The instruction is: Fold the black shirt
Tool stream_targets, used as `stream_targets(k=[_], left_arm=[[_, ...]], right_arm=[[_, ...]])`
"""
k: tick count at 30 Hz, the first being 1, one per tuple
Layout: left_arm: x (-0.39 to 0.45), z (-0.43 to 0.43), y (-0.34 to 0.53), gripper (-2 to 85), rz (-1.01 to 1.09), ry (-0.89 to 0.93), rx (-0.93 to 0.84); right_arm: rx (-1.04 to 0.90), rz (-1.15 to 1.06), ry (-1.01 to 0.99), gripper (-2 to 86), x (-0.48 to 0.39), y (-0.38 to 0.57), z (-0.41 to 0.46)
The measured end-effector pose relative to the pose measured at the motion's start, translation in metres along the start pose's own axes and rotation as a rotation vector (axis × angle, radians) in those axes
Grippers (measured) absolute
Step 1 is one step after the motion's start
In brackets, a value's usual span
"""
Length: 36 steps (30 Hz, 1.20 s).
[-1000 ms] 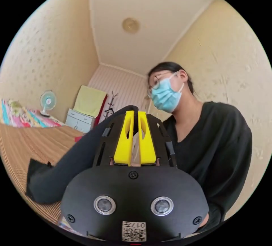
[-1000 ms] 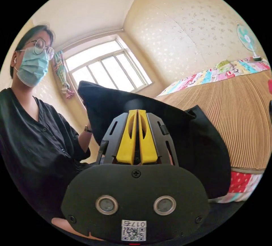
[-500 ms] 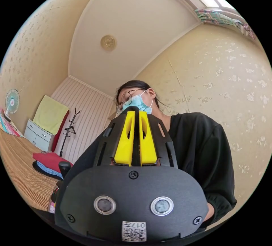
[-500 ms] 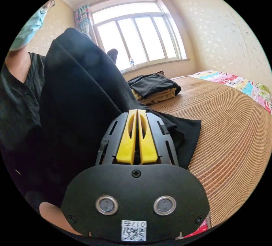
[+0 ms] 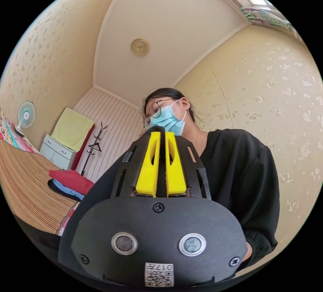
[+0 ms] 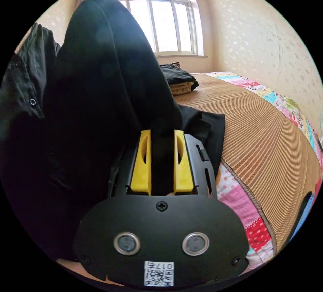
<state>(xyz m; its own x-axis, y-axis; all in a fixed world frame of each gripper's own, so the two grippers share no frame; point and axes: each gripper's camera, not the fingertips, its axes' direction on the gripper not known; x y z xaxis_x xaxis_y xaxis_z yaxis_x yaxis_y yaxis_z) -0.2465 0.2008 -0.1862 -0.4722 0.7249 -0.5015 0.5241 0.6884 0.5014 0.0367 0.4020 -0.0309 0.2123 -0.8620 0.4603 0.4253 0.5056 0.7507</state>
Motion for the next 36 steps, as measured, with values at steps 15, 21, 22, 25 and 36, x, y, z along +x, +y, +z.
stream_targets(k=[15, 21, 22, 25, 36], left_arm=[[0.034, -0.007, -0.028, 0.8, 0.081, -0.131, 0.016], [0.057, -0.022, -0.066, 1.1, 0.051, -0.498, -0.015], [0.058, -0.025, -0.069, 1.2, 0.048, -0.548, -0.011], [0.049, -0.039, -0.074, 1.4, -0.011, -0.729, -0.053], [0.032, 0.026, -0.064, 2.0, -0.043, -0.981, -0.146]], right_arm=[[0.345, 0.3, 0.285, 4.8, -0.022, -0.092, -0.022], [0.706, 0.315, 0.628, 4.4, -0.071, -0.133, -0.147], [0.737, 0.308, 0.648, 4.4, -0.077, -0.137, -0.158], [0.845, 0.221, 0.758, 4.3, -0.112, -0.159, -0.199], [0.822, -0.133, 1.148, 4.0, -0.243, -0.246, -0.207]])
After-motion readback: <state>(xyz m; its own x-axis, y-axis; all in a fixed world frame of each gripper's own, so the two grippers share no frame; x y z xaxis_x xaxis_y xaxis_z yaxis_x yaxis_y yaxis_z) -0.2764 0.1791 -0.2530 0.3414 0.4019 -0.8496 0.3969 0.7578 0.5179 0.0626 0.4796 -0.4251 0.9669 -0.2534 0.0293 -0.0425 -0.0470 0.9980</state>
